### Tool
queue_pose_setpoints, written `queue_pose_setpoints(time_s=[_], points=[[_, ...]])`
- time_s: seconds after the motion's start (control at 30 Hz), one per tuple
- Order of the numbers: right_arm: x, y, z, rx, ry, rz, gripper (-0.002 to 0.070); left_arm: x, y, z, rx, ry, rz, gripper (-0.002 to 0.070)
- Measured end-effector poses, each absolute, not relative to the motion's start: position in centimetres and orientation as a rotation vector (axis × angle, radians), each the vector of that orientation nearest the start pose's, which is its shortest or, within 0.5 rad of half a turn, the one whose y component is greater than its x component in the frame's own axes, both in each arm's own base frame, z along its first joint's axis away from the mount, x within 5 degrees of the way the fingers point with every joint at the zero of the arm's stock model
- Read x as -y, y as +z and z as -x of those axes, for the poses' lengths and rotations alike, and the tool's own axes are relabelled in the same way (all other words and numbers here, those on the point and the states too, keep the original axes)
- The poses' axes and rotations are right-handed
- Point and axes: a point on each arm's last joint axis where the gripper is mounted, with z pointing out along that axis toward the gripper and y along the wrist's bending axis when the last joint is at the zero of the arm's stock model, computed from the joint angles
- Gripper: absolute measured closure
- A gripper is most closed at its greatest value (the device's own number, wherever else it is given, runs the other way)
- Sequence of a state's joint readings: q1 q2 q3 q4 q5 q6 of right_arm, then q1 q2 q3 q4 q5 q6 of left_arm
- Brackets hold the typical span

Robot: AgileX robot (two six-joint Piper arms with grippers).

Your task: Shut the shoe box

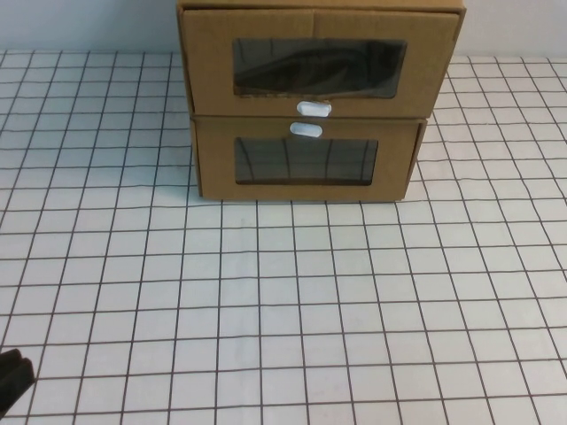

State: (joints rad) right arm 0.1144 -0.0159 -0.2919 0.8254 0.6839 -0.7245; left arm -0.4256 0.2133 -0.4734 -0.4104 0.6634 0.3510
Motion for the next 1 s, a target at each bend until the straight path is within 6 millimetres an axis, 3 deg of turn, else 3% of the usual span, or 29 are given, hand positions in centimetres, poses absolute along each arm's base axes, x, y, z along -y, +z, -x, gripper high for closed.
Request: queue_pose_setpoints(time_s=[0.53,0.77,0.87,1.0], points=[[-4.5,26.5,-1.5,-1.619,0.480,0.475,0.0692,3.8,30.6,-3.4,-1.739,-0.492,-0.561,0.0680],[-4.5,26.5,-1.5,-1.618,0.483,0.474,0.0692,3.0,30.0,-4.1,-1.658,-0.301,-0.586,0.0680],[-4.5,26.5,-1.5,-1.618,0.485,0.474,0.0692,2.8,28.2,-4.6,-1.643,-0.273,-0.518,0.0680],[-4.5,26.5,-1.5,-1.618,0.485,0.474,0.0692,2.5,23.7,-4.9,-1.696,-0.260,-0.447,0.0680]])
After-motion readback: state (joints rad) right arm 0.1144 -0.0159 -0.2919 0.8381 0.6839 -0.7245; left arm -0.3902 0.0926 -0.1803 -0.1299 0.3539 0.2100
